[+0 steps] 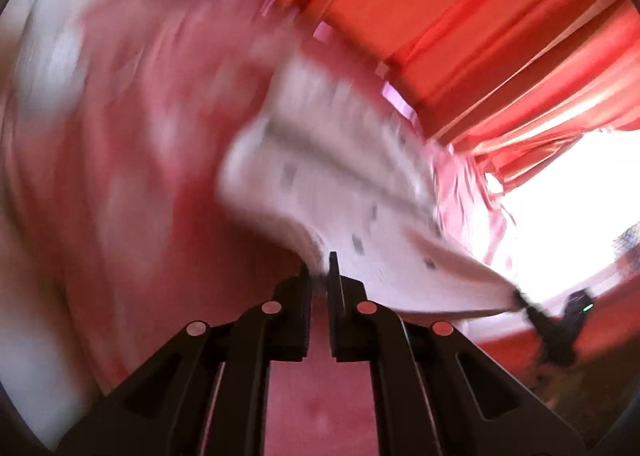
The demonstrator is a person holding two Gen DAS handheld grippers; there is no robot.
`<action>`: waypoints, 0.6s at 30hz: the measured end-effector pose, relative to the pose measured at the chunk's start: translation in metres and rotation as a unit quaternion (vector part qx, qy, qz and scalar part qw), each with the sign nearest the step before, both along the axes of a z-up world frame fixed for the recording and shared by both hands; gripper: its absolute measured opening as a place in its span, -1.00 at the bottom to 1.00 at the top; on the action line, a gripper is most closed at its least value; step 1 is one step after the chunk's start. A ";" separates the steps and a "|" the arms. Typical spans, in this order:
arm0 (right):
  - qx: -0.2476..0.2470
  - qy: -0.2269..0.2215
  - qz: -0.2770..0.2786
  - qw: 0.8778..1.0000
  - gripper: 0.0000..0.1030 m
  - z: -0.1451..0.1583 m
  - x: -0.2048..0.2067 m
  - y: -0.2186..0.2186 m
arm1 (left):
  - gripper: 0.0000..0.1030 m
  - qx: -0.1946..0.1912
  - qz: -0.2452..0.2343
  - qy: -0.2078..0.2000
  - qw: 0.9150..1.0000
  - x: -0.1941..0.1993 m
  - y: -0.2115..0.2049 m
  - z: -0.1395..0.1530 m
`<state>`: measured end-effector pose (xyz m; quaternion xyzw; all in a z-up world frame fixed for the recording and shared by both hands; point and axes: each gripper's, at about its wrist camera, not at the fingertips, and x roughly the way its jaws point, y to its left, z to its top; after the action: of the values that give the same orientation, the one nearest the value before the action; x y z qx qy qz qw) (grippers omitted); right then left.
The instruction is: Fold small clothes
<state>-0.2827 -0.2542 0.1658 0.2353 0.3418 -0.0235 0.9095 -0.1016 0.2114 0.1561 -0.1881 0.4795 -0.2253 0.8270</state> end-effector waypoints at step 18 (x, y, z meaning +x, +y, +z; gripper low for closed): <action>0.159 0.006 -0.179 0.971 -0.74 -0.147 0.309 -0.103 | -0.82 0.086 0.118 -0.004 0.989 0.321 -0.119 -0.143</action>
<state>0.0267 -0.3571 0.0184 0.4344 0.2988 -0.1331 0.8392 0.2199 0.0923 0.0135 -0.1706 0.4681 -0.0844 0.8629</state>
